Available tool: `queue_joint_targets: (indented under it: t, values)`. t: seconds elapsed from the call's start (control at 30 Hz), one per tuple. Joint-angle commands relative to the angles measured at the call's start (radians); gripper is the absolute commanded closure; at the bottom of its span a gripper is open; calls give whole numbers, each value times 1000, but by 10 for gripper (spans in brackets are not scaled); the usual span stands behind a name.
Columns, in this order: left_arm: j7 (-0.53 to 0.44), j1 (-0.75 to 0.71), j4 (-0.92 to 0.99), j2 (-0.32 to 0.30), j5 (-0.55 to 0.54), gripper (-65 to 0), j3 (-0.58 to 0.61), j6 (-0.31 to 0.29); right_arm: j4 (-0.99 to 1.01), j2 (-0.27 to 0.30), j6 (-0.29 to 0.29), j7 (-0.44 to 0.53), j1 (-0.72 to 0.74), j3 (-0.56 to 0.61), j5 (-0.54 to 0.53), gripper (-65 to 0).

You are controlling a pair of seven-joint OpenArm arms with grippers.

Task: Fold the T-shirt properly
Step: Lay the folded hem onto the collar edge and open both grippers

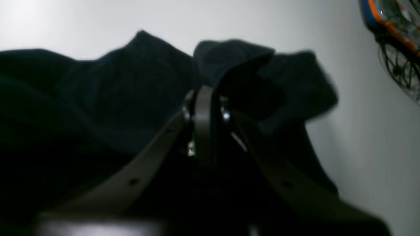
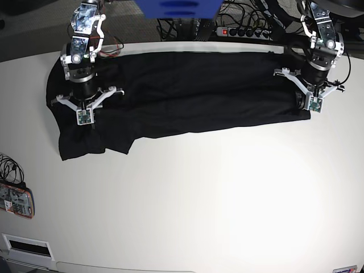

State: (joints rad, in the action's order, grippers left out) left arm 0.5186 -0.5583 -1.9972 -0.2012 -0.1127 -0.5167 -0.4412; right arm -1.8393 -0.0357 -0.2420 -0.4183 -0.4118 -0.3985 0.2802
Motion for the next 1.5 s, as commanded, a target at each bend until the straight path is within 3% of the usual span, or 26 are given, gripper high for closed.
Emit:
queue_joint_targets:
  t: [0.0, 0.17, 0.37, 0.57, 0.93, 1.0, 1.07, 1.2, 1.33, 1.47]
  values:
    - [-18, -15, -17, -10, -6, 0, -7, 5, -21, 3, 7, 23, -2, -3, -6, 0]
    - [-18, -39, -10, -14, -6, 0, -18, 5, -21, 3, 8, 23, -29, -4, -6, 0]
    - [-18, -39, 19, -24, -6, 0, -79, 5, -21, 3, 68, 25, -35, -43, -5, 0]
    - [-18, -39, 31, -50, -8, 0, -112, 5, -21, 3, 68, 25, -37, -44, -5, 0]
    - [-18, -39, 89, -44, -14, 0, -102, 5, -26, 3, 71, 22, -71, -44, -5, 0]
    - [-16, -42, 89, -44, -6, 0, -102, 5, -27, 3, 71, -20, -71, -44, -5, -4]
    - [-16, -44, 89, -44, -8, 0, -102, 5, -27, 3, 71, -96, -71, -44, -5, -104]
    - [-16, -45, 89, -44, -8, -165, -104, 5, -29, 3, 71, -159, -71, -44, -5, -234]
    - [-16, -45, 88, -44, -8, -248, -102, 3, -33, 3, 71, -164, -71, -44, -5, -313]
    - [-18, -45, 82, -44, -8, -279, -109, 3, -43, 3, 71, -164, -75, -44, -5, -335]
